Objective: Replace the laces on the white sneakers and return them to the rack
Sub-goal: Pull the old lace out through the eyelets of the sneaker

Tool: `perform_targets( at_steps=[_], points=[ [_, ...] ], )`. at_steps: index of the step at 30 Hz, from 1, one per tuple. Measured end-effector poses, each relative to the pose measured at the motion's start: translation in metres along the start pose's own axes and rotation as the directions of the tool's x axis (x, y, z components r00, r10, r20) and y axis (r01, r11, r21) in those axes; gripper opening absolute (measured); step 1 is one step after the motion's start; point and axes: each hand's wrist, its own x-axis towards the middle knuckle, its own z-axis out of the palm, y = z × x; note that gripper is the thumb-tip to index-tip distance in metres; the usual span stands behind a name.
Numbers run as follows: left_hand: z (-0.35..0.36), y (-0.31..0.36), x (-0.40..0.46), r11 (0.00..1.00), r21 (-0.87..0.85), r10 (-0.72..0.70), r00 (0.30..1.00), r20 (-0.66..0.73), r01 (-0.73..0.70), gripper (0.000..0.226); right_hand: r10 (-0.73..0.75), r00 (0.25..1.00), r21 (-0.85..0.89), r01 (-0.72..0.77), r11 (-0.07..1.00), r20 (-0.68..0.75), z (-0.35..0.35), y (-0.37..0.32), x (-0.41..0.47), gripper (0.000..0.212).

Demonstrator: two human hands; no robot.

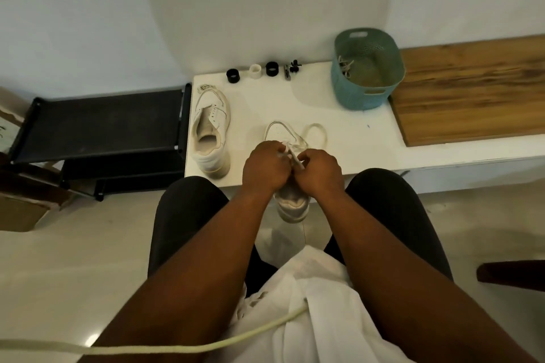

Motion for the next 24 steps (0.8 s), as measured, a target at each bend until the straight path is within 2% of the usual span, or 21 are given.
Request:
perform_targets(
  at_steps=[5, 8, 12, 16, 18, 20, 22, 24],
  points=[
    [0.012, 0.003, 0.001, 0.995, 0.070, -0.058, 0.990, -0.128, 0.067, 0.024, -0.026, 0.999, 0.038, 0.027, 0.999, -0.025, 0.003, 0.007, -0.002, 0.030],
    [0.011, 0.005, 0.005, 0.987, 0.110, -0.103, 0.987, -0.122, 0.117, 0.034, -0.023, 1.000, 0.056, 0.024, 0.998, -0.021, 0.004, 0.007, -0.005, 0.029],
    [0.015, 0.006, 0.003, 0.982, 0.139, -0.111, 0.984, -0.141, 0.131, 0.025, -0.009, 1.000, 0.076, 0.011, 0.997, -0.024, 0.005, 0.006, -0.008, 0.032],
    [0.015, 0.009, 0.002, 0.987, 0.085, -0.119, 0.982, -0.149, 0.133, 0.026, 0.011, 1.000, 0.066, -0.009, 0.998, -0.022, 0.005, 0.004, -0.011, 0.029],
    [0.014, 0.009, 0.003, 0.984, 0.023, -0.170, 0.973, -0.157, 0.176, 0.025, 0.024, 0.999, 0.056, -0.022, 0.998, -0.024, 0.005, 0.002, -0.013, 0.028],
    [0.011, 0.007, 0.007, 0.958, -0.124, -0.277, 0.949, -0.151, 0.259, 0.024, 0.047, 0.998, 0.055, -0.045, 0.997, -0.033, 0.005, -0.001, -0.013, 0.027],
    [0.008, 0.002, 0.014, 0.869, -0.360, -0.407, 0.904, -0.130, 0.339, 0.024, 0.072, 0.997, 0.069, -0.069, 0.995, -0.042, 0.003, -0.002, -0.013, 0.029],
    [0.005, -0.001, 0.018, 0.769, -0.530, -0.484, 0.866, -0.121, 0.356, 0.023, 0.086, 0.996, 0.078, -0.082, 0.994, -0.040, 0.003, -0.004, -0.015, 0.029]
  ],
)
